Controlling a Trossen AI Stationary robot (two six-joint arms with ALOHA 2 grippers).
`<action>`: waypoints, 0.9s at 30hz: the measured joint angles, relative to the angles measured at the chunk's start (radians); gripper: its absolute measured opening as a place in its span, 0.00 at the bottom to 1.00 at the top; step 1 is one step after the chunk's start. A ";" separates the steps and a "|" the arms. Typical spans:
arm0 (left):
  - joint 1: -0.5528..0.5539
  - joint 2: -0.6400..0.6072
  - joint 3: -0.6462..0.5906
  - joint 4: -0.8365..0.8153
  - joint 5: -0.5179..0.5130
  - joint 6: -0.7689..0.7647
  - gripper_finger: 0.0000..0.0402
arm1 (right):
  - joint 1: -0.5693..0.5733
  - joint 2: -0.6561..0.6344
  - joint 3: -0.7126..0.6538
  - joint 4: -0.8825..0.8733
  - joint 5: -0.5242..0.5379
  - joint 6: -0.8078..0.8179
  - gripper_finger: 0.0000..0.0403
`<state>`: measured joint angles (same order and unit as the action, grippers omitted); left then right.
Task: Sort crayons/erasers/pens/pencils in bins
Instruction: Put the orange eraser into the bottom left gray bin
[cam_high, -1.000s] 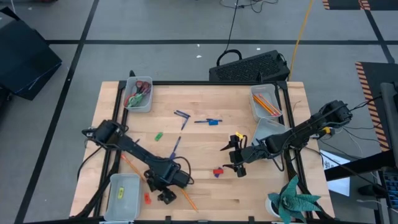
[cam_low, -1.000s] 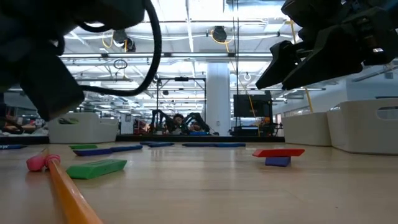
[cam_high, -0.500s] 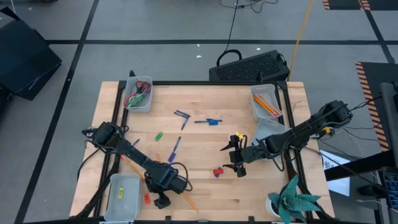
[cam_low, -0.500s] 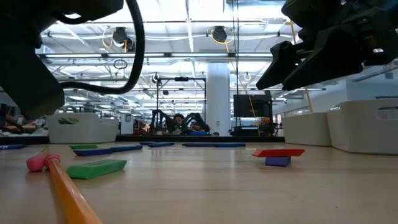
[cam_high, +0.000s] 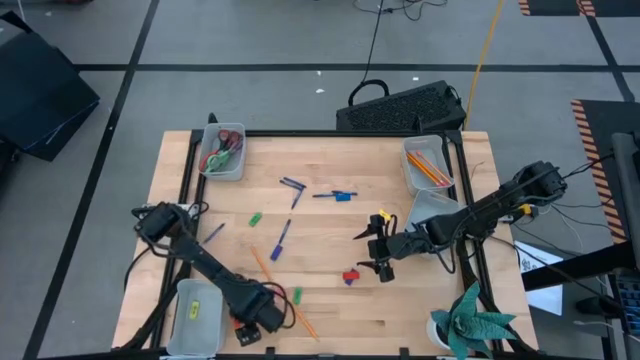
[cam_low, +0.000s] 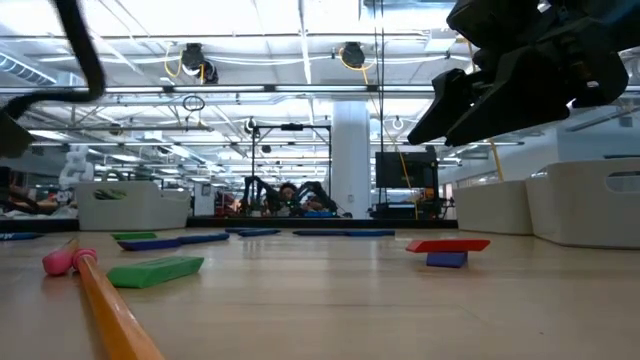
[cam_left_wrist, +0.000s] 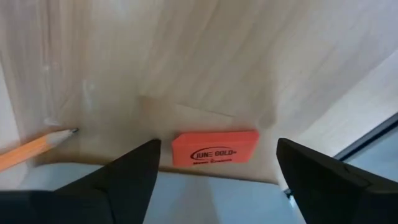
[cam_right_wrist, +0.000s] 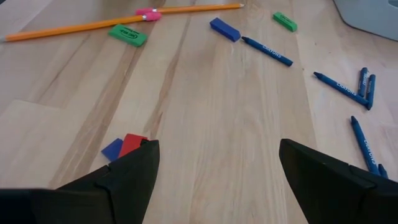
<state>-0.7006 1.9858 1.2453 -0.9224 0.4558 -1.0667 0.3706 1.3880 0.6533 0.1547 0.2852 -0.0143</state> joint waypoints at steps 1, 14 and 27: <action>-0.009 -0.001 0.000 -0.001 -0.015 0.002 0.80 | 0.000 0.000 0.000 0.000 0.000 0.000 0.81; -0.066 0.000 0.000 -0.030 -0.218 0.033 0.58 | 0.000 0.000 0.000 0.000 0.000 0.002 0.81; -0.021 0.005 0.052 -0.088 -0.239 0.101 0.37 | 0.000 0.000 0.000 -0.002 0.000 0.002 0.81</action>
<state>-0.7214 1.9912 1.2970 -1.0103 0.2171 -0.9655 0.3706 1.3881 0.6537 0.1532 0.2852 -0.0120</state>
